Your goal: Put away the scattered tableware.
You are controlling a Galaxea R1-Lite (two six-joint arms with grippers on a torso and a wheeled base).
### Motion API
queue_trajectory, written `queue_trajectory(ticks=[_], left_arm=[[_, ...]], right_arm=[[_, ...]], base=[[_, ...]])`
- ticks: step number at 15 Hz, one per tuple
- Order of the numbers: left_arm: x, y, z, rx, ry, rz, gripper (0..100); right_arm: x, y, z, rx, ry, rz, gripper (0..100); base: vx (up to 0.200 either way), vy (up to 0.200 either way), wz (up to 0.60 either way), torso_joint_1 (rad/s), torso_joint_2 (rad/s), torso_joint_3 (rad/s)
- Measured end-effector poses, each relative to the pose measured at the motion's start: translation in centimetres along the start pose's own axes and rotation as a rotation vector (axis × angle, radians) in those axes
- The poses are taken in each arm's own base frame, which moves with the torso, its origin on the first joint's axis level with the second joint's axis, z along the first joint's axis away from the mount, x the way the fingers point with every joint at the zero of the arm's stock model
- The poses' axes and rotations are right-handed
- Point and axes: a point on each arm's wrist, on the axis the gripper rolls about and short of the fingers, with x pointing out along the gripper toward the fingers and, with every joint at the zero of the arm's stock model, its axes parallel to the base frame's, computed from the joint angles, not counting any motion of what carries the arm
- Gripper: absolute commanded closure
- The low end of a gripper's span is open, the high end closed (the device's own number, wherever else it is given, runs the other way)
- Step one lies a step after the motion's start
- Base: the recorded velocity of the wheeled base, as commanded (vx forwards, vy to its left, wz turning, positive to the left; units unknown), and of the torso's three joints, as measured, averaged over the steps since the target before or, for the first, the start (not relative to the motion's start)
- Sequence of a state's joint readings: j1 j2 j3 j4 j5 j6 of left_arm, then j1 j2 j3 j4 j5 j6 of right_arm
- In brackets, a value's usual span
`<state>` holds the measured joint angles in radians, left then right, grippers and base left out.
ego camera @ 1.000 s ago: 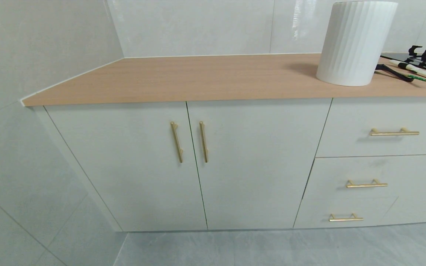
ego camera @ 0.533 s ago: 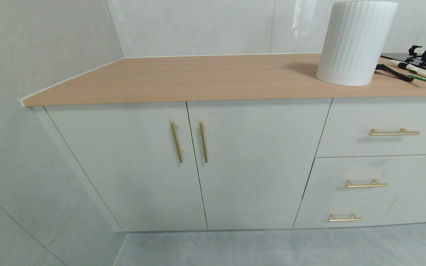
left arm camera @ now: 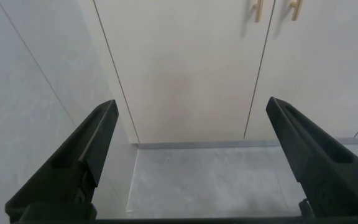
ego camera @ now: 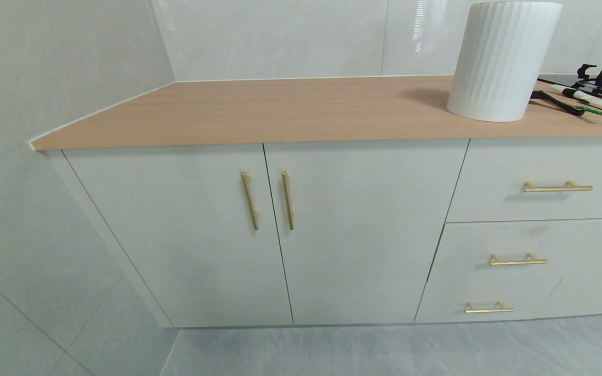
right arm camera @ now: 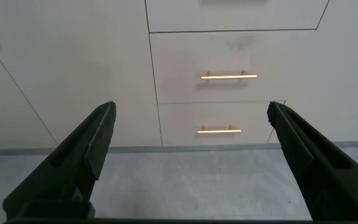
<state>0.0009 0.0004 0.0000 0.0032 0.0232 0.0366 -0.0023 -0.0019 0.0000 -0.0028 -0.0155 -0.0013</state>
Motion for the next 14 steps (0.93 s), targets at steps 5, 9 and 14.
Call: queue_trajectory(ticks=[5,9,14], left_arm=[[0.00,0.00,0.01,-0.039,-0.001,0.001,0],[0.00,0.00,0.01,-0.039,-0.002,0.001,0],[0.00,0.00,0.01,-0.039,-0.002,0.001,0]], right_arm=[[0.01,0.02,-0.02,-0.006,0.003,0.009,0],[0.01,0.02,-0.01,-0.003,0.003,0.010,0],[0.01,0.02,-0.01,-0.003,0.003,0.010,0]], base=[[0.000,0.000,0.00,0.000,0.00,0.000],[0.000,-0.200,0.00,0.002,0.00,0.000],[0.000,-0.200,0.00,0.003,0.01,0.002]])
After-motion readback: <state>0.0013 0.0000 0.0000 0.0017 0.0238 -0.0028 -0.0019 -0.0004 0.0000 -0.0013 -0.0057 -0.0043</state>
